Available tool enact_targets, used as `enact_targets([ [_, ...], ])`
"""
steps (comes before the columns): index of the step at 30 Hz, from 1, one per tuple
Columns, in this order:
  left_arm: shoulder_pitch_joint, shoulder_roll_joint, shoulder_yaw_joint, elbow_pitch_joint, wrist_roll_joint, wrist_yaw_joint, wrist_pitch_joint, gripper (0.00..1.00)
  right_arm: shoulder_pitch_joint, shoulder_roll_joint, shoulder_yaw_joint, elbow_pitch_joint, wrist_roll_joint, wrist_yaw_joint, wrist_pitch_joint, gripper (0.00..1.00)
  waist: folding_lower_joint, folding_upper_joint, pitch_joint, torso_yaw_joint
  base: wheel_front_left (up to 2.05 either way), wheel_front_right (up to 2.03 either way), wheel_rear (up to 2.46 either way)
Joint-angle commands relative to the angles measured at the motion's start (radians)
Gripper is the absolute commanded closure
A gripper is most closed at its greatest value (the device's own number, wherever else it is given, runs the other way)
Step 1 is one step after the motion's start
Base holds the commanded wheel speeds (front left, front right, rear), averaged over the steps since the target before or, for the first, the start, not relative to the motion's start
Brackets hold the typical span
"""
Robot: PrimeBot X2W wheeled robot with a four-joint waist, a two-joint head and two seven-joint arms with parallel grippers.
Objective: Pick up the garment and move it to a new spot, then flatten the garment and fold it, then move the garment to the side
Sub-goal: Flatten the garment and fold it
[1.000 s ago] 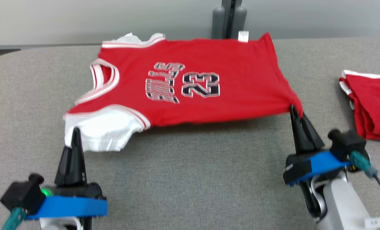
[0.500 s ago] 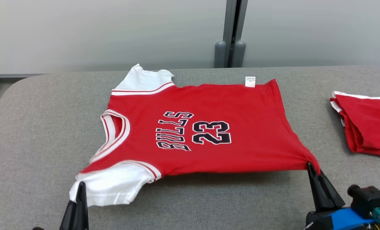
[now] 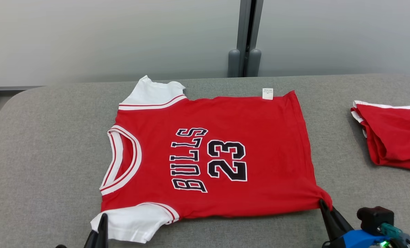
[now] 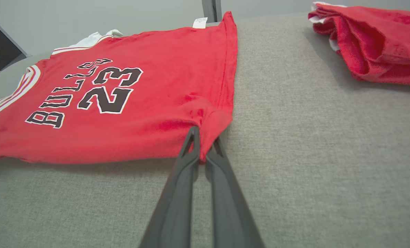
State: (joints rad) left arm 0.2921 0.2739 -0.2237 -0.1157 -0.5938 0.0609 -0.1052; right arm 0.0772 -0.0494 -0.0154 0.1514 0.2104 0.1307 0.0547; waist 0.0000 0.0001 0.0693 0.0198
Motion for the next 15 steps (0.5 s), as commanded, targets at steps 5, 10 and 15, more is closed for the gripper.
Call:
enact_targets([
  [5, -0.118, 0.007, -0.02, 0.082, 0.006, -0.038, 0.014, 1.0, -0.071, -0.002, -0.003, 0.088, 0.012, 0.0, 0.023, 1.0, 0.0, -0.0001, 0.0, 0.006, 0.0, 0.0, 0.0],
  [10, -0.255, -0.001, -0.042, 0.174, 0.028, -0.069, 0.005, 1.0, -0.134, -0.002, -0.004, 0.151, 0.032, 0.0, 0.022, 1.0, 0.0, -0.0001, 0.013, 0.011, 0.0, 0.0, 0.0],
  [15, -0.402, -0.014, -0.058, 0.281, 0.065, -0.088, -0.035, 1.0, -0.22, -0.002, -0.002, 0.218, 0.063, 0.0, -0.003, 1.0, 0.0, -0.0001, 0.038, 0.005, 0.0, 0.0, 0.0],
])
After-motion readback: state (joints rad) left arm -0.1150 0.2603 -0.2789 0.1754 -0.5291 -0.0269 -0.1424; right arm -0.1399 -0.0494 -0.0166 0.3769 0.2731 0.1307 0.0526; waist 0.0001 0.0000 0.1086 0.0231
